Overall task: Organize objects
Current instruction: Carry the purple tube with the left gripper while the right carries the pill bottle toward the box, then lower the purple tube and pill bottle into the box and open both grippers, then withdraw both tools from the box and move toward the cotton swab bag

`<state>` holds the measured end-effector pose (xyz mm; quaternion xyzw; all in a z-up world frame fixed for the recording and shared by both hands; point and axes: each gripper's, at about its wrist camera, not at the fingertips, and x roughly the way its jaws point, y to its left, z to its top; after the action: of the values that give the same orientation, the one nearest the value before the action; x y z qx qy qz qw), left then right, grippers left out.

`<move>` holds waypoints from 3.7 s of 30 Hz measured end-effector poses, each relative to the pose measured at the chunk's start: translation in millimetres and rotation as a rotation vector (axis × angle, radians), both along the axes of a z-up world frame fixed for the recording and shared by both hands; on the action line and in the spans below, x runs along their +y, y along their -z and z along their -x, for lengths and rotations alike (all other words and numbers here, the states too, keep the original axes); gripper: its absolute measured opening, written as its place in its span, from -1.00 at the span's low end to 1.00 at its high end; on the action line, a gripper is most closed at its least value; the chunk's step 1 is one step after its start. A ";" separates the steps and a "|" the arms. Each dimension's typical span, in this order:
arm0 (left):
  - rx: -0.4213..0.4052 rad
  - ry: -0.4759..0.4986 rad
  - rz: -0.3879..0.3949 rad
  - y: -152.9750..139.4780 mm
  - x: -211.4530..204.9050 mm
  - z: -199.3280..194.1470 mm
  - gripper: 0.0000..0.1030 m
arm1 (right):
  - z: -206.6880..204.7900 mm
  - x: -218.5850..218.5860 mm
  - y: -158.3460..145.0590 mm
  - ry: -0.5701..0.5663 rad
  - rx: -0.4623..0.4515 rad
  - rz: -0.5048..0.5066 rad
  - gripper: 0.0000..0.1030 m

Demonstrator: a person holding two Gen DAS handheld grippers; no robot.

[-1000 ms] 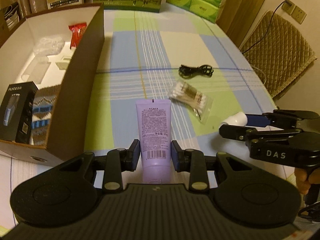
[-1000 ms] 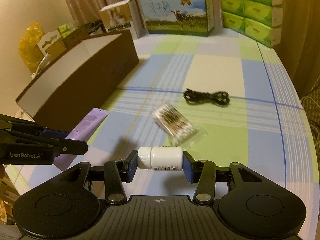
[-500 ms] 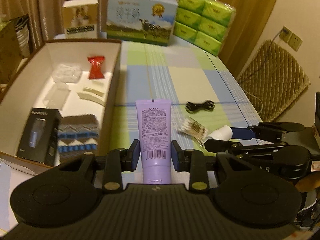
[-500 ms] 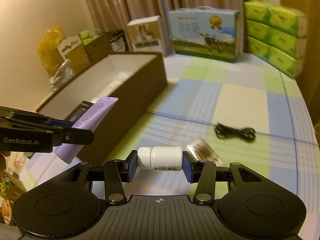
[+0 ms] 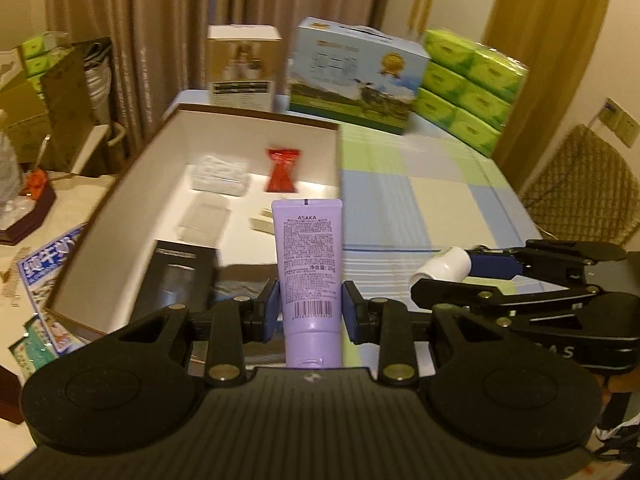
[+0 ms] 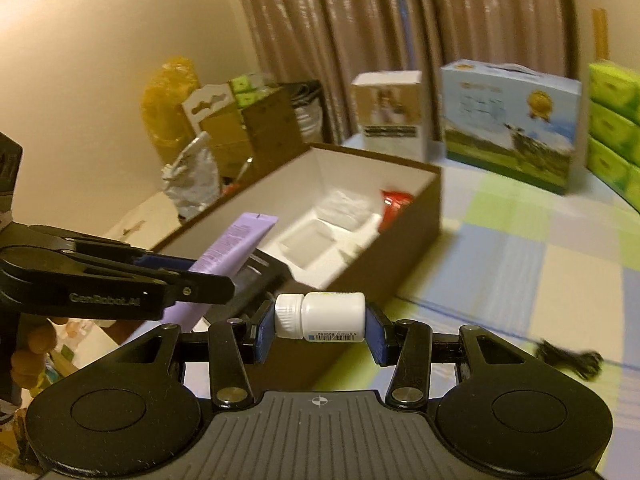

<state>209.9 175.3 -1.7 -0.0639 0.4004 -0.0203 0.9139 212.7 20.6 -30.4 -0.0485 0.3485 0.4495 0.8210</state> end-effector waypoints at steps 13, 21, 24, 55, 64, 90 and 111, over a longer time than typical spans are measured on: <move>0.024 -0.047 -0.051 10.2 65.2 -33.6 -0.47 | -32.3 80.4 16.9 -0.026 0.011 0.039 -0.15; 0.063 -0.016 -0.081 28.7 83.8 -75.9 -0.46 | -63.1 112.8 36.8 -0.004 0.012 0.109 -0.15; 0.072 -0.001 -0.097 34.7 89.7 -93.7 -0.46 | -74.3 121.8 41.4 0.003 0.009 0.129 -0.15; 0.160 0.056 -0.182 80.2 121.7 -177.3 -0.29 | -119.3 157.1 67.8 0.019 0.050 0.189 -0.15; 0.156 0.064 -0.171 73.6 119.0 -171.4 -0.09 | -118.9 152.4 64.8 0.016 0.041 0.177 0.09; 0.140 0.049 -0.150 47.4 109.0 -127.8 0.50 | -80.2 120.0 43.2 0.044 0.048 0.123 0.39; 0.083 -0.025 -0.114 8.8 100.3 -43.2 0.84 | -18.6 78.6 11.6 0.115 0.013 0.036 0.96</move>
<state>253.1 275.7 -10.6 -0.0175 0.4376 0.0166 0.8988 231.4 99.2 -42.1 -0.0404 0.3640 0.3954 0.8424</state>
